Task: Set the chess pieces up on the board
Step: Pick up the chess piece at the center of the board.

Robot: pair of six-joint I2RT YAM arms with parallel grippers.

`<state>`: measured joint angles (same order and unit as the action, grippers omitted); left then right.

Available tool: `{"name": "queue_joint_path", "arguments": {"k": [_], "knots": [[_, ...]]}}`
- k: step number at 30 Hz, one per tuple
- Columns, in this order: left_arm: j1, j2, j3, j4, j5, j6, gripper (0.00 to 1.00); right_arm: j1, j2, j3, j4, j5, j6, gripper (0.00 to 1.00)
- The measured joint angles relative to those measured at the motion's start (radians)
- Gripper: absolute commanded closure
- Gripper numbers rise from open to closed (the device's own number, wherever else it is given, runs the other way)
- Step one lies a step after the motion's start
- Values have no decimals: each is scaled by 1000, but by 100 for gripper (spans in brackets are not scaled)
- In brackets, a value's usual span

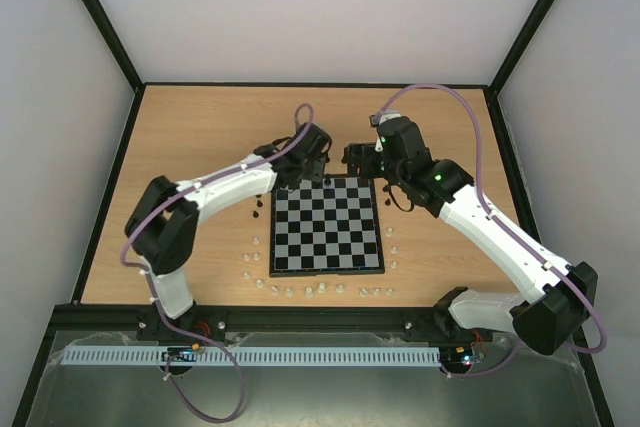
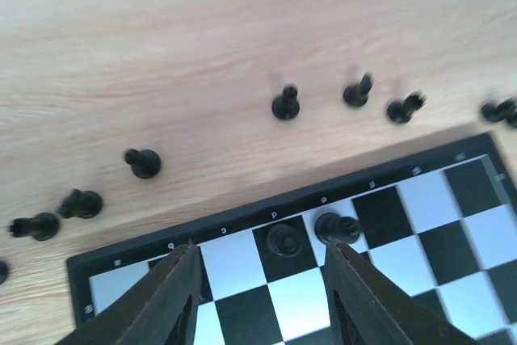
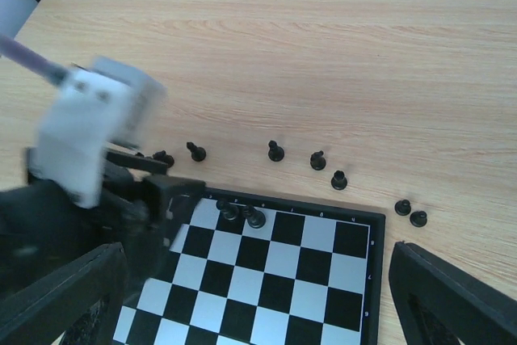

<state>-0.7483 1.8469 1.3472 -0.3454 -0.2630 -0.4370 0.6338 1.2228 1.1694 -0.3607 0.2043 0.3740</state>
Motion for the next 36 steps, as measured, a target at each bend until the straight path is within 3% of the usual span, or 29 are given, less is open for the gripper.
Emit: {"name": "queue_joint_path", "arguments": {"k": [4,9,11,22,30,36], "knots": [[0,-108,22,-40,-22,11,43,0,0,-4,7,-13,1,1],[0,-224,21,-43,-42,26,17,0,12,-10,18,-18,4,1],[0,-272,-7,-25,-40,19,2,-1,25,-10,22,-18,4,1],[-6,-403,-267,66,-101,-23,1,-19,52,-13,23,25,4,1],[22,-451,-363,161,-161,-43,1,-25,64,-15,26,40,0,1],[29,-468,-433,210,-152,-51,1,-25,182,12,30,26,-2,1]]}}
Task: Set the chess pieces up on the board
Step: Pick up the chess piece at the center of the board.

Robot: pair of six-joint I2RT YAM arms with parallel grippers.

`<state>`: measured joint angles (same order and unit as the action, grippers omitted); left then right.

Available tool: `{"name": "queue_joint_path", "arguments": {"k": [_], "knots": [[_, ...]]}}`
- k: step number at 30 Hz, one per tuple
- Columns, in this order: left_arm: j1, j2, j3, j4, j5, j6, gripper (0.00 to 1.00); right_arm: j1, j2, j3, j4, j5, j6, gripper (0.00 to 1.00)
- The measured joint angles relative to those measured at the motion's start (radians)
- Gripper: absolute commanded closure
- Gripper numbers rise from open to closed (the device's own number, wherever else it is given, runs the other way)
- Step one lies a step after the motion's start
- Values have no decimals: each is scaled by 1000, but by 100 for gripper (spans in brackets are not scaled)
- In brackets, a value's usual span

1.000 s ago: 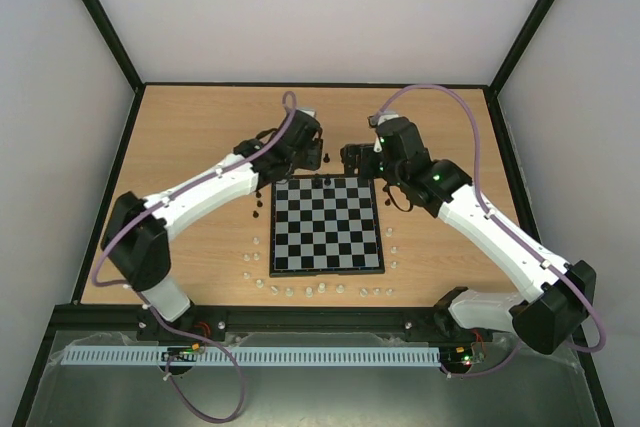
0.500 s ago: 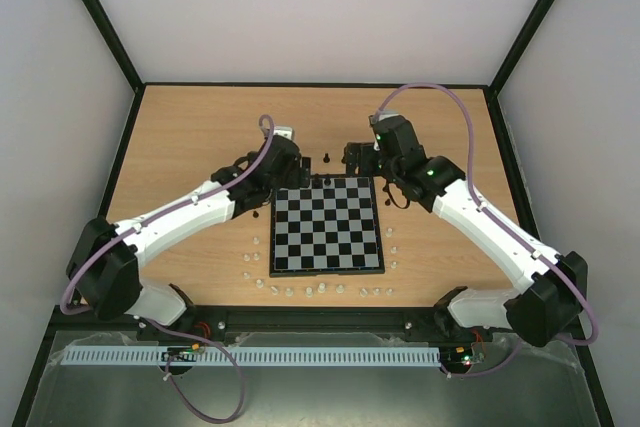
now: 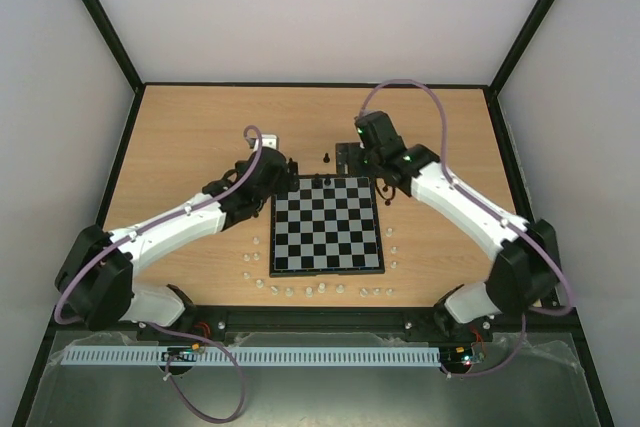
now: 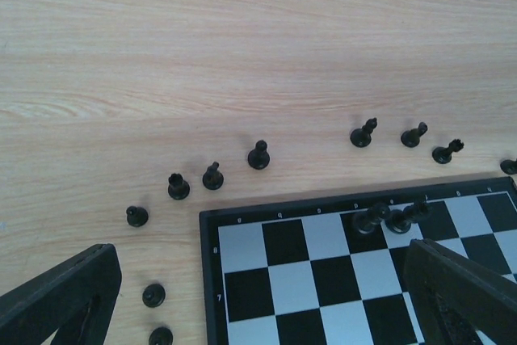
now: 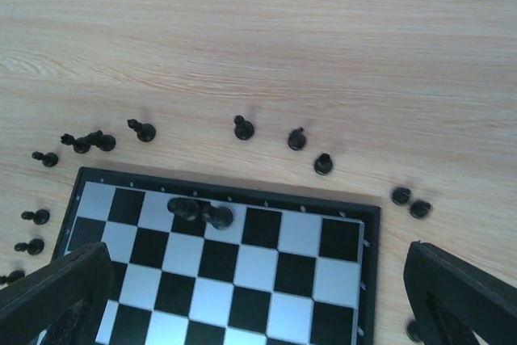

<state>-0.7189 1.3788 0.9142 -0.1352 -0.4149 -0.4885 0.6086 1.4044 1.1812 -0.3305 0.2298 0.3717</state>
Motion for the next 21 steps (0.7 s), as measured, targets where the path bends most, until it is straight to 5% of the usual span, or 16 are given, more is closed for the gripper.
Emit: {"name": "queue_joint_path", "arguments": {"k": [7,21], "knots": [[0,-67,-47,37,16,-23,1,-1,281,222,-18,-55,6,3],[0,-132,-66,68,64,-51,1,-32,759,610,-153,-132,-6,35]]}}
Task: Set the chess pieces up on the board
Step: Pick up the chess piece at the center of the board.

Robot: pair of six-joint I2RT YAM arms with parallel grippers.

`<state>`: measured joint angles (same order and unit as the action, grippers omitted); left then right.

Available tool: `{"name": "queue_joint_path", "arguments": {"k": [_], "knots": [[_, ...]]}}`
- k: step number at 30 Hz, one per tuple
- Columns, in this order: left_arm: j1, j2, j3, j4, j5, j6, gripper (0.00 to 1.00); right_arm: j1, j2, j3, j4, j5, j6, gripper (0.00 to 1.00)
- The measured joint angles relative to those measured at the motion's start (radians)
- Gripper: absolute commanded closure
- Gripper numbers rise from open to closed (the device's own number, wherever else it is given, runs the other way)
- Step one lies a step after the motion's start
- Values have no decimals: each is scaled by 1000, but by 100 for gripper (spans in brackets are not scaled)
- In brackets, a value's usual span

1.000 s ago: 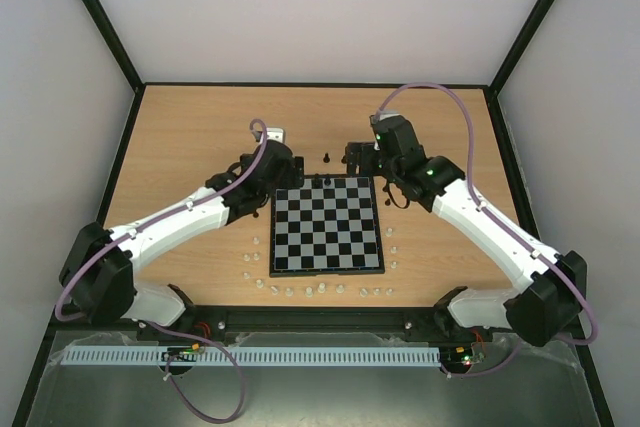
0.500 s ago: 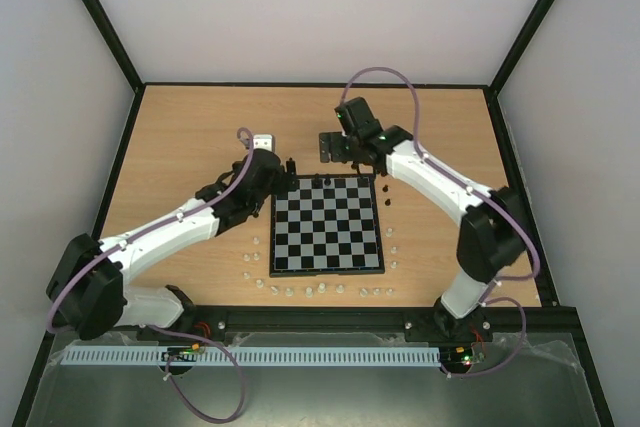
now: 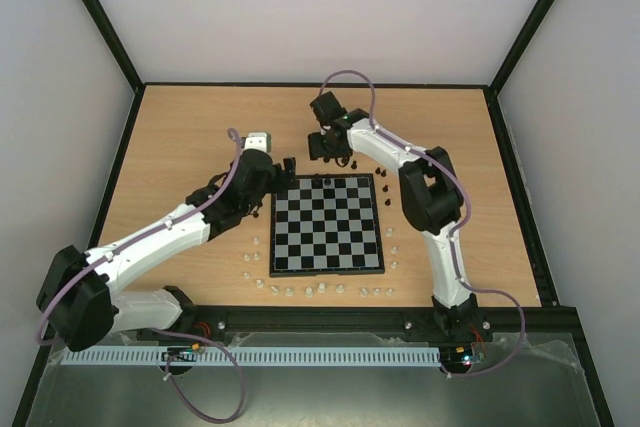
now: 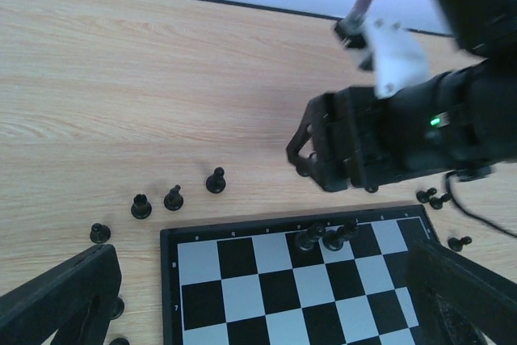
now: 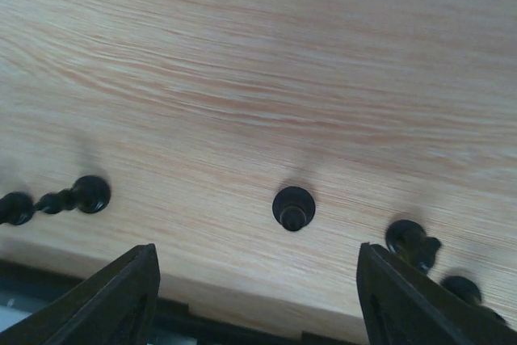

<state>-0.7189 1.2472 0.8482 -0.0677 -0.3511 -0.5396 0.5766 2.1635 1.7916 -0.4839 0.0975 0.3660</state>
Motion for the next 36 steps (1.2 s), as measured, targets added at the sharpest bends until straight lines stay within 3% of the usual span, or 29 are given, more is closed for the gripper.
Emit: {"name": "queue_joint_path", "arguments": {"k": [15,36], "knots": [[0,-32,-1,2,0,0,1,0,129,127,-66,26,0,61],[0,-26,-1,2,10,0,1,-4,158,128,-80,47,0,77]]}}
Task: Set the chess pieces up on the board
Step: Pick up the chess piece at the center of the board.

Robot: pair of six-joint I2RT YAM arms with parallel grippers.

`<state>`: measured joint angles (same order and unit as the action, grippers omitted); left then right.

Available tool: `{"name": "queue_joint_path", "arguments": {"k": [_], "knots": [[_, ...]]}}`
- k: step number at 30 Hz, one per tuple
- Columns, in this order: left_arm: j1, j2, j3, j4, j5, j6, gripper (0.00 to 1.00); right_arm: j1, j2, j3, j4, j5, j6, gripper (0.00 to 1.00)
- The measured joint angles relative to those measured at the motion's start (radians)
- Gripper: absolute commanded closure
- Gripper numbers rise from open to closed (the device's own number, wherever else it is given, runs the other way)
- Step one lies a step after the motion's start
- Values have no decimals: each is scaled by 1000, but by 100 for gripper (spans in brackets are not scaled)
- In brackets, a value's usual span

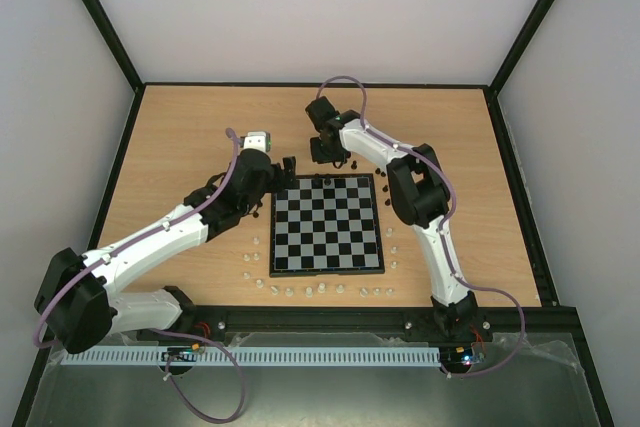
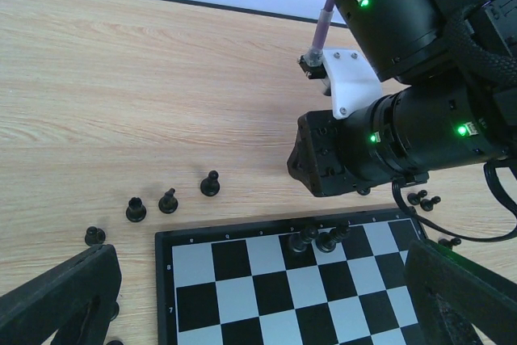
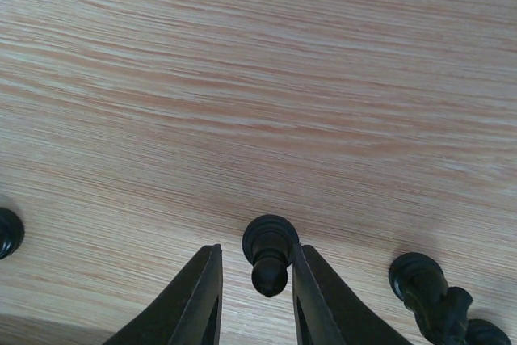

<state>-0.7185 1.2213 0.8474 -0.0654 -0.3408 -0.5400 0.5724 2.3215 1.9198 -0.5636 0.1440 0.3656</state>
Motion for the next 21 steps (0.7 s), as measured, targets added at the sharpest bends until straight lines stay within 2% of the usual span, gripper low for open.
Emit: {"name": "queue_joint_path", "arguments": {"k": [11,17,21], "knots": [[0,0,0,0,1,0,1,-3,5,0,0,0,1,90],[0,0,0,0,1,0,1,-3,-6,-7,7,-1,0,91],[0,0,0,0,1,0,1,-3,-73,-61,14,0,0,92]]}}
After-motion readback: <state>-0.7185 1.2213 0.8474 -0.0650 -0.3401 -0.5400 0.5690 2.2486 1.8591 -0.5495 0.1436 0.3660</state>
